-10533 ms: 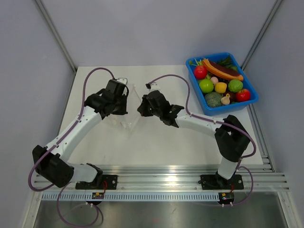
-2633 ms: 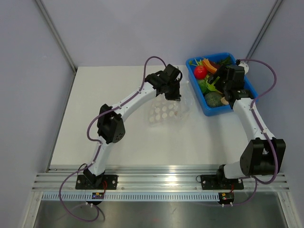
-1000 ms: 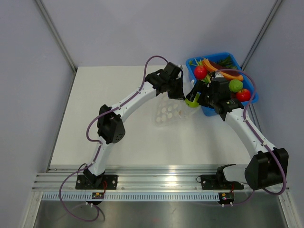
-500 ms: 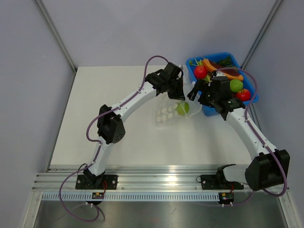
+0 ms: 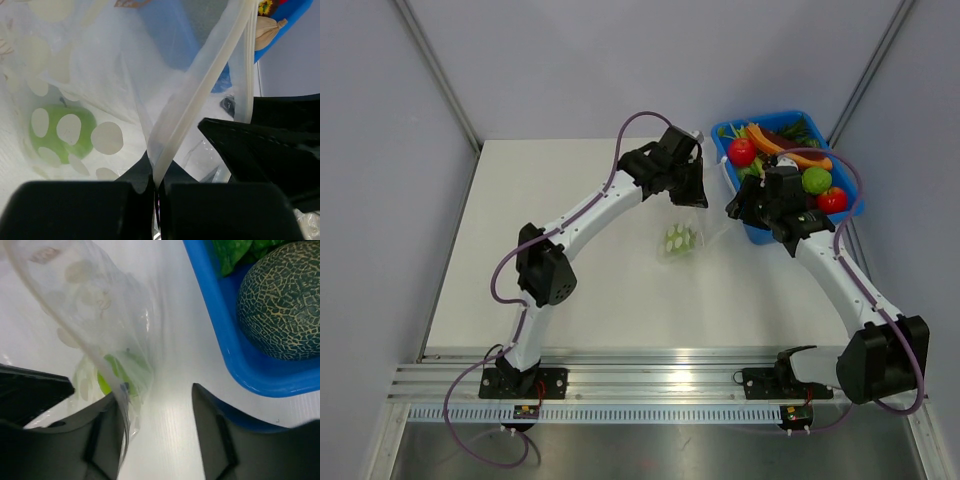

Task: Place the food in the zip-top bag and seal the zipper
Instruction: Adjust the zipper food storage bag at the center of the board.

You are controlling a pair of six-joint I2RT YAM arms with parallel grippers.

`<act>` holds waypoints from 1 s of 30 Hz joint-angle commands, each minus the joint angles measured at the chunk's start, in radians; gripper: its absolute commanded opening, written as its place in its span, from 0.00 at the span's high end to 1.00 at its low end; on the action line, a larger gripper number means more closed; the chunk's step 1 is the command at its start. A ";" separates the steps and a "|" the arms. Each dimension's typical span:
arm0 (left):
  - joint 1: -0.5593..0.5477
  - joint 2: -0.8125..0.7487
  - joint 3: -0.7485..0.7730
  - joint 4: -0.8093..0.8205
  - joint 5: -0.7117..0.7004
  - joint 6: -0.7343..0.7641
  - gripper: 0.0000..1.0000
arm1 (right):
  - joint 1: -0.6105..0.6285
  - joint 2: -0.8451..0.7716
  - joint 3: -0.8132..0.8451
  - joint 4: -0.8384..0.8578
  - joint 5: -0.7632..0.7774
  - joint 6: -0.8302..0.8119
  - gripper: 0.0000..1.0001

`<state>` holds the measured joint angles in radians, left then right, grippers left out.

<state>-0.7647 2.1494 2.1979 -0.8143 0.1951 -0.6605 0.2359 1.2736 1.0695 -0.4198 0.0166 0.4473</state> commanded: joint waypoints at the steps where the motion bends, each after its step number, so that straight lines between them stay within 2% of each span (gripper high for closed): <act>1: 0.002 -0.072 0.002 0.029 0.020 0.021 1.00 | 0.005 0.007 -0.028 0.033 -0.012 0.019 0.45; 2: 0.002 -0.074 0.002 0.021 0.017 0.025 1.00 | 0.005 0.007 -0.034 0.033 -0.014 0.018 0.62; 5: 0.004 -0.082 0.006 0.003 0.004 0.067 1.00 | 0.005 0.004 -0.028 0.029 -0.014 0.014 0.86; 6: 0.002 -0.085 0.006 -0.006 0.009 0.090 1.00 | 0.005 0.001 -0.022 0.027 -0.012 0.007 1.00; 8: -0.002 -0.092 0.014 -0.049 0.017 0.168 1.00 | 0.006 0.006 0.003 0.016 -0.012 -0.007 1.00; 10: -0.008 -0.097 0.034 -0.122 -0.037 0.212 0.91 | 0.006 0.012 0.021 0.016 -0.053 -0.012 1.00; 12: -0.018 -0.106 0.043 -0.166 -0.077 0.263 0.75 | 0.005 0.023 0.029 0.030 -0.096 -0.010 1.00; 13: -0.022 -0.114 0.043 -0.192 -0.123 0.274 0.56 | 0.006 0.026 0.032 0.033 -0.110 -0.007 1.00; 15: -0.034 -0.132 0.040 -0.209 -0.160 0.300 0.39 | 0.009 0.035 0.030 0.055 -0.138 0.013 1.00; 16: -0.039 -0.135 0.043 -0.229 -0.190 0.309 0.26 | 0.014 0.036 0.024 0.058 -0.141 0.016 1.00; 18: -0.053 -0.138 0.057 -0.253 -0.230 0.317 0.25 | 0.016 0.036 0.021 0.067 -0.144 0.022 1.00; 20: -0.065 -0.138 0.051 -0.258 -0.255 0.309 0.30 | 0.016 0.035 0.023 0.065 -0.142 0.021 1.00; 22: -0.076 -0.143 0.048 -0.255 -0.290 0.297 0.40 | 0.016 0.033 0.026 0.061 -0.142 0.019 1.00; 23: -0.087 -0.144 0.042 -0.252 -0.296 0.297 0.49 | 0.016 0.032 0.027 0.058 -0.139 0.019 1.00; 28: -0.107 -0.134 0.062 -0.266 -0.275 0.288 0.67 | 0.016 0.033 0.026 0.058 -0.141 0.027 1.00; 29: -0.107 -0.135 0.060 -0.267 -0.272 0.286 0.75 | 0.016 0.036 0.024 0.059 -0.141 0.027 1.00; 30: -0.107 -0.140 0.051 -0.261 -0.260 0.286 1.00 | 0.016 0.040 0.021 0.062 -0.142 0.027 1.00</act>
<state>-0.8673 2.0541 2.2078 -1.0756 -0.0597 -0.3882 0.2420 1.3087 1.0565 -0.3904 -0.1020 0.4644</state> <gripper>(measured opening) 0.165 0.011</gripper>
